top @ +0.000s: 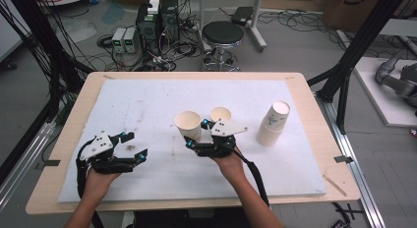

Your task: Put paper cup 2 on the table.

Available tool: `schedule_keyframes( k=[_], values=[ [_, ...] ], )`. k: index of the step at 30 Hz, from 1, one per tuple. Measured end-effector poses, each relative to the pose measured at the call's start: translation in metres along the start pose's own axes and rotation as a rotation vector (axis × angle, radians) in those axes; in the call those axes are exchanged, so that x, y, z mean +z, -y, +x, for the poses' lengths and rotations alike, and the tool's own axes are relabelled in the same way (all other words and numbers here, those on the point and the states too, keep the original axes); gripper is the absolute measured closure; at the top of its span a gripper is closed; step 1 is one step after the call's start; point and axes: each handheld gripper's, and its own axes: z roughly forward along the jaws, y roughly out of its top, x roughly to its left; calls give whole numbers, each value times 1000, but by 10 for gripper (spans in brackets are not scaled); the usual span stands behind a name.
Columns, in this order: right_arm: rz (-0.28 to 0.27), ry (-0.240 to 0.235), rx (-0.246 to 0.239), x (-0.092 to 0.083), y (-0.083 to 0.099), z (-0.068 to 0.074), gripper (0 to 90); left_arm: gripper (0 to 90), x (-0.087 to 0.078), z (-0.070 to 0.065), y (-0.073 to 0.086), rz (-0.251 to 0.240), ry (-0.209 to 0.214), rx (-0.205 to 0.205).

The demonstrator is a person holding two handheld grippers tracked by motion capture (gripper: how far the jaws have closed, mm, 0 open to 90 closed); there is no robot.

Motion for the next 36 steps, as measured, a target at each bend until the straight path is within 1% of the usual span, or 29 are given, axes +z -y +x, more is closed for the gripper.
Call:
schedule_keyframes(
  k=[1, 2, 4, 5, 6, 10, 14, 15, 16, 20, 21, 23, 24, 26, 28, 29, 32, 36],
  values=[
    [6, 1, 10, 7, 2, 1, 349, 188, -1, 1, 0, -1, -5, -1],
    [6, 1, 10, 7, 2, 1, 349, 188, -1, 1, 0, -3, -7, -2],
    [21, 0, 21, 15, 5, 1, 349, 188, -1, 2, 0, -4, -11, -3],
    [37, 2, 26, 23, 8, 3, 349, 188, -1, 3, 1, -3, -12, -5],
    [37, 2, 26, 23, 8, 3, 349, 188, -1, 3, 1, -1, -13, -6],
    [74, 16, 41, 38, 13, 4, 349, 188, 0, 3, 1, 1, -9, -4],
    [100, 28, 74, 48, 20, 2, 350, 188, 0, 4, 1, 1, -10, -7],
    [125, 33, 82, 52, 23, 2, 349, 188, 0, 4, 1, 1, -10, -7],
    [125, 33, 82, 52, 23, 2, 349, 188, 0, 4, 2, 3, -9, -8],
    [185, 39, 78, 60, 28, 3, 349, 188, 1, 4, 2, 8, -9, -9],
    [219, 45, 86, 64, 30, 4, 349, 188, 1, 4, 2, 9, -9, -9],
    [225, 44, 82, 65, 29, 4, 349, 188, 1, 5, 3, 8, -10, -12],
    [233, 44, 71, 66, 29, 4, 349, 188, 1, 5, 3, 9, -10, -12],
    [265, 41, 70, 68, 28, 5, 348, 188, 1, 5, 3, 10, -9, -13],
    [276, 42, 61, 69, 28, 5, 346, 189, 2, 5, 3, 14, -9, -12],
    [286, 42, 70, 68, 28, 5, 345, 189, 2, 5, 3, 14, -10, -15],
    [297, 39, 74, 67, 28, 4, 344, 189, 2, 5, 4, 18, -8, -16],
    [324, 39, 47, 63, 27, 5, 344, 190, 2, 6, 4, 19, -8, -17]
  ],
)
